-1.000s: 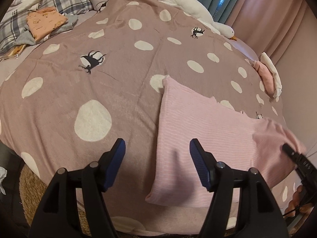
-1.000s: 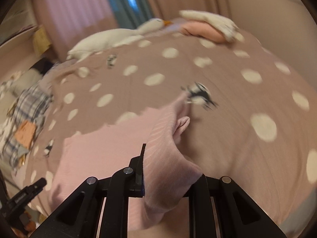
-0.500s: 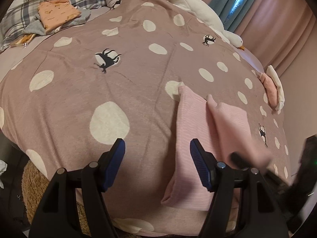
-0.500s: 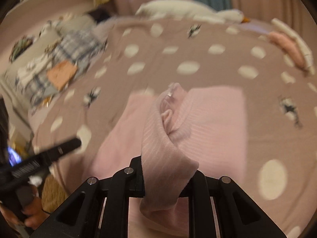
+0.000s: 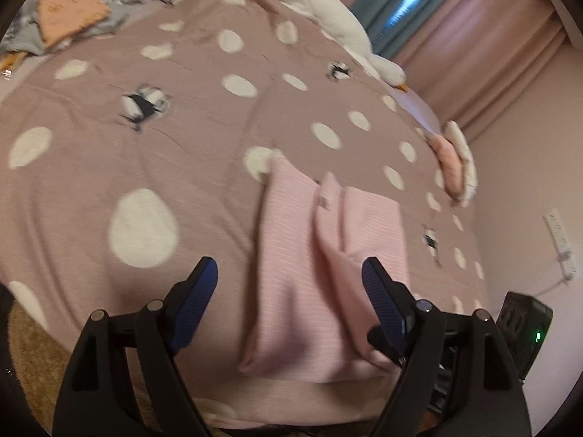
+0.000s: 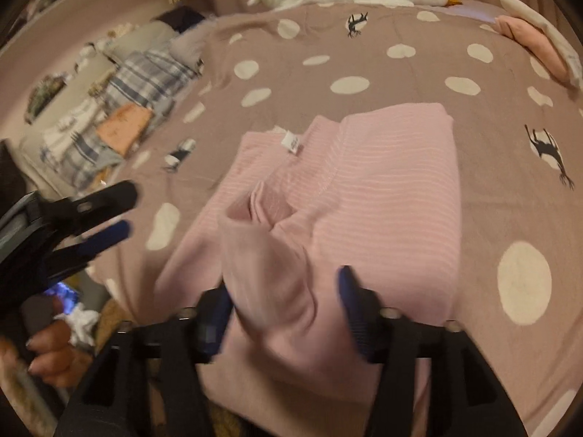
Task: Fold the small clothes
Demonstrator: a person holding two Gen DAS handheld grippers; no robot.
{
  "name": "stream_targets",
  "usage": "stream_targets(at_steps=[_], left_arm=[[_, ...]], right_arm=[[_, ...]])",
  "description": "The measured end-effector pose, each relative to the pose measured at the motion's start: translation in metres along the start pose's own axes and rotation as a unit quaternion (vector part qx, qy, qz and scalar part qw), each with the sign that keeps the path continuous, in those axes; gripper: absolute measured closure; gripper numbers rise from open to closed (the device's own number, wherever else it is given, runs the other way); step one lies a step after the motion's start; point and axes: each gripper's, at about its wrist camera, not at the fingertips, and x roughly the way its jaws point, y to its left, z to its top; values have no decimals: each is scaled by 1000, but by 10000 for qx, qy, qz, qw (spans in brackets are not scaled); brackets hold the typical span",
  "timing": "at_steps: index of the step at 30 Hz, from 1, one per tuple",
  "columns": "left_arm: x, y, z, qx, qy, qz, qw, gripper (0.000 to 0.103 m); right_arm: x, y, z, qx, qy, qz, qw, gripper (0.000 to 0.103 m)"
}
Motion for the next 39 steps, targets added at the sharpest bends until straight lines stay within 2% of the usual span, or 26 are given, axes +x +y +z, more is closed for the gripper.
stream_targets(at_steps=[2,8,11,15,16,17,18,19,23,27,31,33,36,39], left_arm=[[9,-5,1,72,212,-167,9996,20],[41,-29,-6,476,777,-373,9951,18],[65,-40,-14,675,1224,-349,9896,18],[89,-51,-21,884,1473,-513,9838,20],[91,-51,-21,890,1449,-521,9841,26],[93,-51,-22,898,1402,-553,9845,44],[98,-51,-22,903,1381,-575,9846,58],[104,-50,-23,916,1463,-541,9835,85],[101,-45,-24,910,1331,-489,9857,88],[59,-43,-13,821,764,-594,9919,88],[27,-31,-7,935,356,-359,9943,88],[26,-17,-7,828,394,-232,9955,88],[44,4,-13,550,705,-55,9960,87],[52,14,-20,430,815,-19,9957,85]], right_arm=[[-14,-3,-4,47,-176,12,9998,33],[-41,-37,-12,580,-495,-629,9951,30],[-39,-53,-14,887,-473,-1004,9899,30],[-38,-64,-19,1122,-425,-1029,9874,30],[-37,-64,-19,1142,-411,-1016,9874,30],[-34,-63,-19,1138,-390,-1020,9875,30],[-33,-63,-20,1128,-377,-1029,9876,30],[-34,-64,-21,1125,-377,-1026,9876,30],[-29,-64,-24,1144,-298,-977,9882,30],[-28,-62,-25,1077,-263,-956,9892,30],[-30,-55,-21,951,-342,-881,9910,30],[-30,-52,-20,889,-357,-860,9917,30],[-24,-48,-19,815,-299,-798,9930,30],[-16,-44,-17,752,-210,-776,9939,30]])
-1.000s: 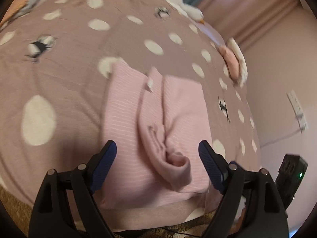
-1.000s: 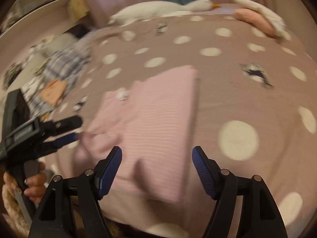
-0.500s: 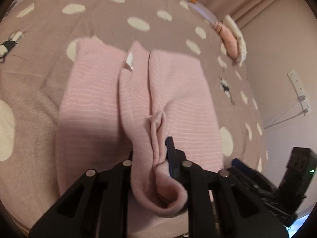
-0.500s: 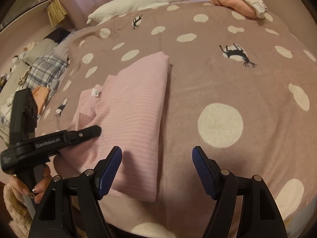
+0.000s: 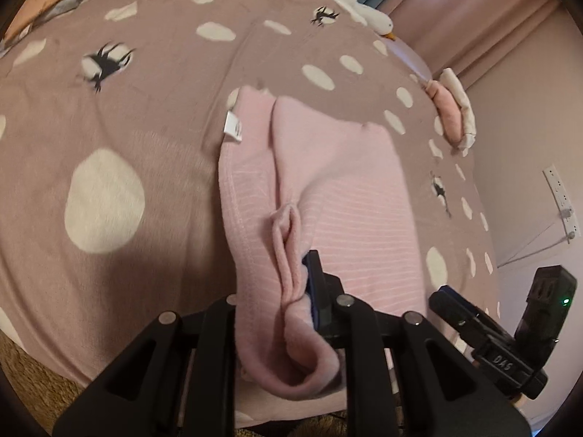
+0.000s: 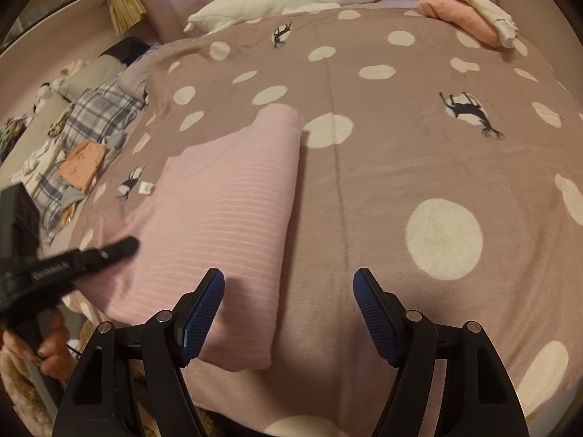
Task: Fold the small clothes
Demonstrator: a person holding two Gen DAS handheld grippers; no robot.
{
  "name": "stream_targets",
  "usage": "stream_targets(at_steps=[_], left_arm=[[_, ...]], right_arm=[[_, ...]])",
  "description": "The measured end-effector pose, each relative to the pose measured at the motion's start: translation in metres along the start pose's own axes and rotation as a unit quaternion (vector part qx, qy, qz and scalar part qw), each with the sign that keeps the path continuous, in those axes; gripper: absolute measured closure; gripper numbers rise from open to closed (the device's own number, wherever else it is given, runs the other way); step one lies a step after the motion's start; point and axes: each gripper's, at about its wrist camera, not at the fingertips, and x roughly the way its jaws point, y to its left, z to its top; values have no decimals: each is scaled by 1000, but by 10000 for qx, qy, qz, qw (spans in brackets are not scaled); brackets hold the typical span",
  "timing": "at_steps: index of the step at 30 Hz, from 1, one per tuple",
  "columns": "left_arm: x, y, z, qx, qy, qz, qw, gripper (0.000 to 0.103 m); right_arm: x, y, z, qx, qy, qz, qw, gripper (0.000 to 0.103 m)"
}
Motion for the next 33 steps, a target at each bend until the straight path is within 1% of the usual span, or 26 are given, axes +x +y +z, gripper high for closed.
stream_targets(at_steps=[1,4,6,8,10,13,15,19,20,21,22,23,25,27,30,33], left_arm=[[1,0,-1,2,-1,28,10000,82],[-1,-3,0,71,-5,101,9999,81],[-1,-5,-1,142,-11,221,9997,74],[-1,-3,-3,160,-34,380,9991,59],[0,2,-6,119,-54,449,9989,54],[0,8,-6,-44,6,374,9993,51],[-4,8,-3,-58,45,356,9993,47],[-10,8,3,-17,-37,493,9988,30],[-10,10,5,-60,-51,555,9984,29],[-9,12,7,-123,-12,528,9985,28],[-7,13,8,-162,49,444,9989,26],[-4,14,9,-183,118,351,9991,22],[6,15,11,-170,381,171,9990,21],[13,15,13,-215,548,103,9982,21],[17,13,14,-209,575,-4,9981,21],[20,10,16,-160,633,-114,9978,23]], right_arm=[[3,2,1,-25,36,-14,10000,30],[6,5,1,-64,105,-26,9999,30],[7,7,0,-78,118,-26,9999,30],[7,8,-1,-86,128,-39,9999,30],[9,7,-1,-78,151,-40,9998,30],[10,7,-3,-62,194,-18,9998,30],[10,7,-3,-74,191,-26,9998,30],[8,7,2,-112,101,-34,9999,30],[9,7,3,-85,93,-24,9999,28],[11,6,5,-48,111,-17,9999,25],[14,5,8,-1,156,-8,9999,19],[17,4,11,26,180,27,9998,17],[24,4,17,63,238,193,9995,17],[33,4,22,123,388,363,9985,17],[50,4,28,262,647,653,9954,17],[60,8,31,256,720,730,9944,17]])
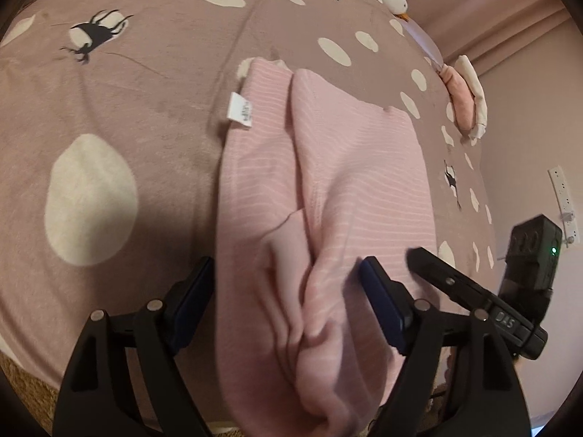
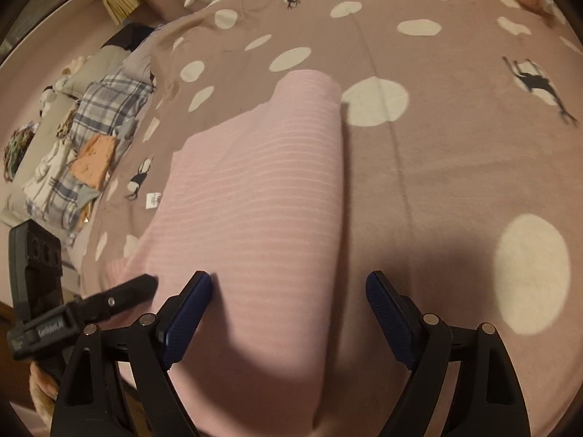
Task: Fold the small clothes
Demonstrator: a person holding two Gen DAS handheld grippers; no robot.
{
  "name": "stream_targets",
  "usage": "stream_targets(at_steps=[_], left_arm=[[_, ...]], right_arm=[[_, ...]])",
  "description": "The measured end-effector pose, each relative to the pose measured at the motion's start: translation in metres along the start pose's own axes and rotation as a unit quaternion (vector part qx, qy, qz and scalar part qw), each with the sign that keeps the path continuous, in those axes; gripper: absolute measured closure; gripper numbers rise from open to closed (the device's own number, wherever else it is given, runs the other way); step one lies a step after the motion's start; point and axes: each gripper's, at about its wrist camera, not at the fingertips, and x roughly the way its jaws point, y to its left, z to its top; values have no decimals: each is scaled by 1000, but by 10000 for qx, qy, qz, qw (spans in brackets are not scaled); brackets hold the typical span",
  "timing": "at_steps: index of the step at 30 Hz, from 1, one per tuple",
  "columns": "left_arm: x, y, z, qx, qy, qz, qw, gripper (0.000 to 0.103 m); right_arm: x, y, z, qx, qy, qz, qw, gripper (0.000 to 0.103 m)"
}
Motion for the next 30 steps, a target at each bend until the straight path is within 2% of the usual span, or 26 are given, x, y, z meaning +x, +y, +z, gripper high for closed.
stream_targets(at_steps=[3,4,5,7,8,10,13,20,25,30], left_arm=[[8,-6,2,132,90,-160,9997,38],[11,-7,2,119,113,-261,9995,54],[14,-8,2,69,169,-387,9991,63],[16,-14,1,94,141,-238,9996,67],[14,-20,-1,215,77,-144,9996,71],[10,-28,-3,319,-34,-50,9995,74],[-1,-45,-3,544,-293,29,9981,76],[-10,-80,3,933,-706,-207,9929,76],[9,-106,11,1191,-655,-265,9904,75],[33,-114,13,1248,-425,-171,9911,75]], right_arm=[[3,6,1,-140,-24,-32,9999,17],[4,8,2,-188,-44,-32,9998,22],[6,10,2,-249,-70,-24,9997,34],[9,12,2,-254,-84,-106,9996,42],[10,12,3,-263,-112,-162,9995,53],[6,16,2,-453,-196,-228,9985,68],[-6,20,4,-565,-379,-239,9974,72],[-46,17,18,-738,-997,-465,9912,72],[-62,-8,29,-545,-1151,-536,9904,72],[-56,-25,27,-362,-1049,-690,9914,72]])
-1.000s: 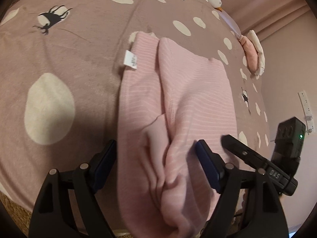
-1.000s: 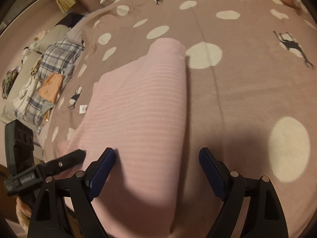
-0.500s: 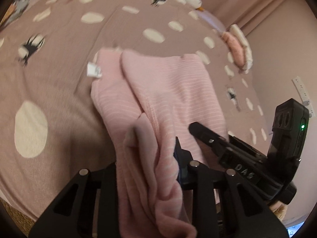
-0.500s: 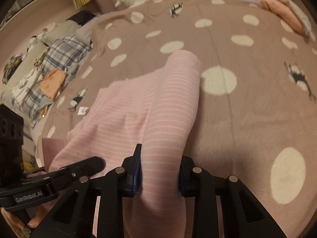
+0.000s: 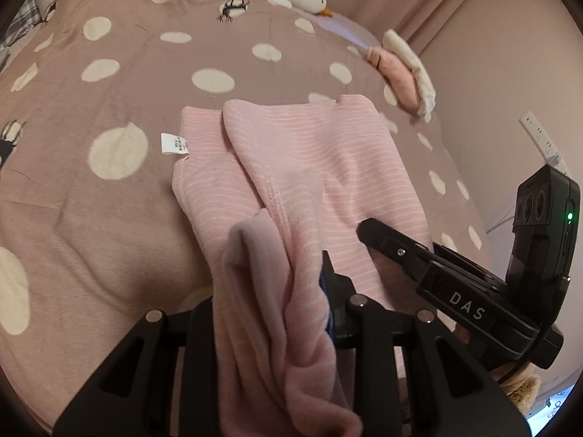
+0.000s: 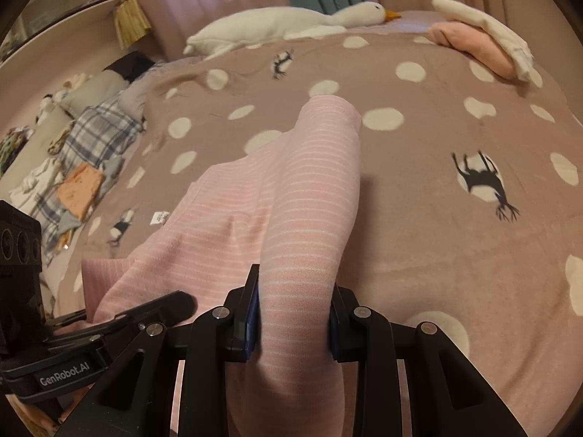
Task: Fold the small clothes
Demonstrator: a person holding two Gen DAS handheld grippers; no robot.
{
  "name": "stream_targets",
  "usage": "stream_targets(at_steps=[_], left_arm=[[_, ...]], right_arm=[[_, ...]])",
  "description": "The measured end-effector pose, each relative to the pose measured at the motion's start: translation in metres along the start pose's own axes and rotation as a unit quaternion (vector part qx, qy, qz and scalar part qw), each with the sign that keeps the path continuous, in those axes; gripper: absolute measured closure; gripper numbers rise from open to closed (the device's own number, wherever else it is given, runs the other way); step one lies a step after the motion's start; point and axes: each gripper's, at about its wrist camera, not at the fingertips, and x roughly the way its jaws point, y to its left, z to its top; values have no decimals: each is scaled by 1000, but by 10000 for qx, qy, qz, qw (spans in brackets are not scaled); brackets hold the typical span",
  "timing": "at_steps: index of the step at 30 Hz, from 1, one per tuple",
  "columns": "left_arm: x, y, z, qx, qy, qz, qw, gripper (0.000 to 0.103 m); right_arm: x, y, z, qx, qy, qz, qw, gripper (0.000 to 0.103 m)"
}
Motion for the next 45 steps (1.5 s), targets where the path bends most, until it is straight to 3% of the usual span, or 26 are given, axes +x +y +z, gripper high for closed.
stream_targets(at_steps=[6,12,16,18,20,28,31,40,45], left_arm=[[27,3,-4,-19,334,235,9992,73],[25,0,-6,85,307,517,9982,62],[11,-5,-7,289,160,880,9956,46],[1,-7,-7,391,40,972,9945,38],[-10,-9,-8,431,-82,1024,9938,21],[-63,-6,-11,228,-819,1343,9873,0],[-76,-8,-14,166,-951,1346,9862,0],[-89,-10,-25,241,-1021,1432,9841,0],[-91,-9,-28,259,-1050,1451,9835,0]], right_arm=[[21,-10,-9,185,309,-126,9993,72],[20,-13,-15,271,281,-267,9989,68],[11,-17,-17,370,235,-419,9982,58],[1,-17,-18,320,117,-536,9980,46],[-17,-18,-19,317,-112,-586,9977,25],[-68,-17,-20,318,-772,-782,9934,7],[-82,-15,-21,272,-987,-920,9905,1],[-96,-6,-23,312,-1272,-1341,9823,1],[-95,-1,-25,237,-1255,-1346,9826,1]])
